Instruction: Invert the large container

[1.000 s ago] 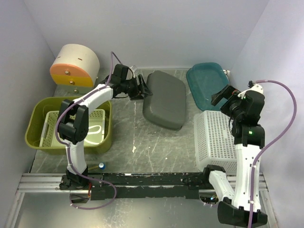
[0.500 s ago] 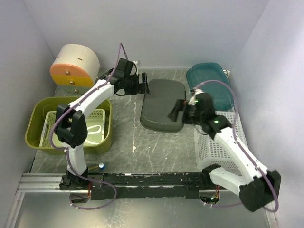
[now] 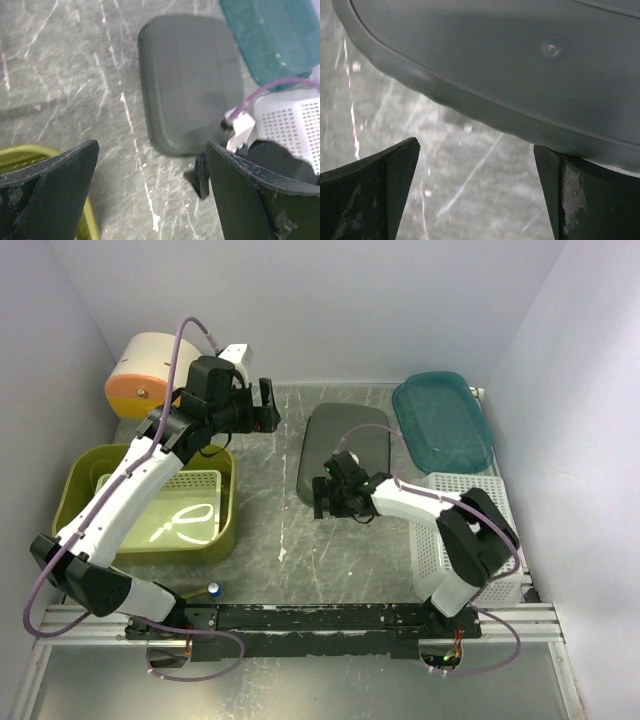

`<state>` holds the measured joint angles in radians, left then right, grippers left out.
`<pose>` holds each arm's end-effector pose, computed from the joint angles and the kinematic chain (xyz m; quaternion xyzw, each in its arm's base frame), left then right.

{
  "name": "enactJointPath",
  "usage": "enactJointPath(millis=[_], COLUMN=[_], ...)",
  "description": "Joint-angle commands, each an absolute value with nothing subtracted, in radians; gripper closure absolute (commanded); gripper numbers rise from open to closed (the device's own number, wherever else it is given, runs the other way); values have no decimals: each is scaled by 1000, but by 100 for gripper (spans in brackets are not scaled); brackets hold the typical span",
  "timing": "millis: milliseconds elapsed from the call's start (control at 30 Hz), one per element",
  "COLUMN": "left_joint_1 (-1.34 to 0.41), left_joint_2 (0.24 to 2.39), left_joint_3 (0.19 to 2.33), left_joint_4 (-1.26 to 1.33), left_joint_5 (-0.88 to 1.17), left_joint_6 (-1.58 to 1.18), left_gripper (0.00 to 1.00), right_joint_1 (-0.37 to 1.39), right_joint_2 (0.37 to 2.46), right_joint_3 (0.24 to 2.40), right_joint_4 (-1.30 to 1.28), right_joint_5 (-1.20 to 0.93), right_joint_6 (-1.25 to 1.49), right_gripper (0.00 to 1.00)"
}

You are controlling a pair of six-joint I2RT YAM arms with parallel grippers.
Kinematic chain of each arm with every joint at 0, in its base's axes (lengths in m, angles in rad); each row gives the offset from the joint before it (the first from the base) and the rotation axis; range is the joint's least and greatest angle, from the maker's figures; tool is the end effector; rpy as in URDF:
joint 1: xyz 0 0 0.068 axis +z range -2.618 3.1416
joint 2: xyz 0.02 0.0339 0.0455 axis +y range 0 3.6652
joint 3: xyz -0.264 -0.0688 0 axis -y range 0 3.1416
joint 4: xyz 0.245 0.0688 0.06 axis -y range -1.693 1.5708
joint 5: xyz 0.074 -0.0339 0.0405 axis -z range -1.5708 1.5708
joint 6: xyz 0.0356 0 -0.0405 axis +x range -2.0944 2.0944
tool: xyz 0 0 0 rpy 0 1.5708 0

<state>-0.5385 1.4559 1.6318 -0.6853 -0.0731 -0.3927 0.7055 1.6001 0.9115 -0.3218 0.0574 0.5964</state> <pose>0.2727 -0.1599 0.4243 0.0443 0.8609 -0.1989 0.4661 0.2398 0.2016 0.1752 -0.0445 0.9596 0.1456 0.2366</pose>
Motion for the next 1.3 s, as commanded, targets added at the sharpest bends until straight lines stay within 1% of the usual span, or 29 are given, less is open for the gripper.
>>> enactJointPath(millis=[0, 133, 200, 300, 433, 500, 600, 700, 867, 1000, 1133, 1200, 1267], left_joint_1=[-529, -514, -488, -453, -436, -415, -367, -289, -187, -186, -186, -186, -186], left_joint_2=[1439, 1385, 1363, 1335, 1301, 1245, 1196, 1213, 1223, 1260, 1270, 1284, 1299], left_joint_3=[1541, 1441, 1400, 1344, 1310, 1280, 1223, 1167, 1048, 1003, 963, 942, 928], left_joint_4=[-811, -832, -850, -876, -941, -929, -884, -873, -750, -729, -707, -706, -708], left_joint_5=[-185, -231, -241, -248, -322, -322, -243, -137, 80, 119, 111, 78, 39], left_joint_6=[-393, -434, -462, -505, -570, -597, -584, -565, -492, -444, -423, -416, -414], left_gripper=[0, 5, 10, 18, 23, 24, 24, 25, 28, 30, 33, 36, 41], right_joint_1=[643, 555, 540, 559, 567, 568, 568, 567, 567, 568, 568, 568, 568], right_joint_2=[1706, 1763, 1761, 1707, 1606, 1545, 1487, 1452, 1440, 1442, 1443, 1445, 1443], right_joint_3=[1050, 1120, 1156, 1156, 1095, 1051, 1009, 957, 932, 930, 930, 931, 931], right_joint_4=[-279, -257, -270, -270, -273, -283, -301, -314, -325, -327, -324, -324, -325], right_joint_5=[173, 140, 98, 78, 79, 88, 102, 115, 127, 129, 130, 129, 126], right_joint_6=[538, 538, 534, 532, 545, 551, 556, 561, 562, 565, 566, 568, 569], right_gripper=[0, 0, 0, 0, 0, 0, 0, 0, 0, 0, 0, 0, 0])
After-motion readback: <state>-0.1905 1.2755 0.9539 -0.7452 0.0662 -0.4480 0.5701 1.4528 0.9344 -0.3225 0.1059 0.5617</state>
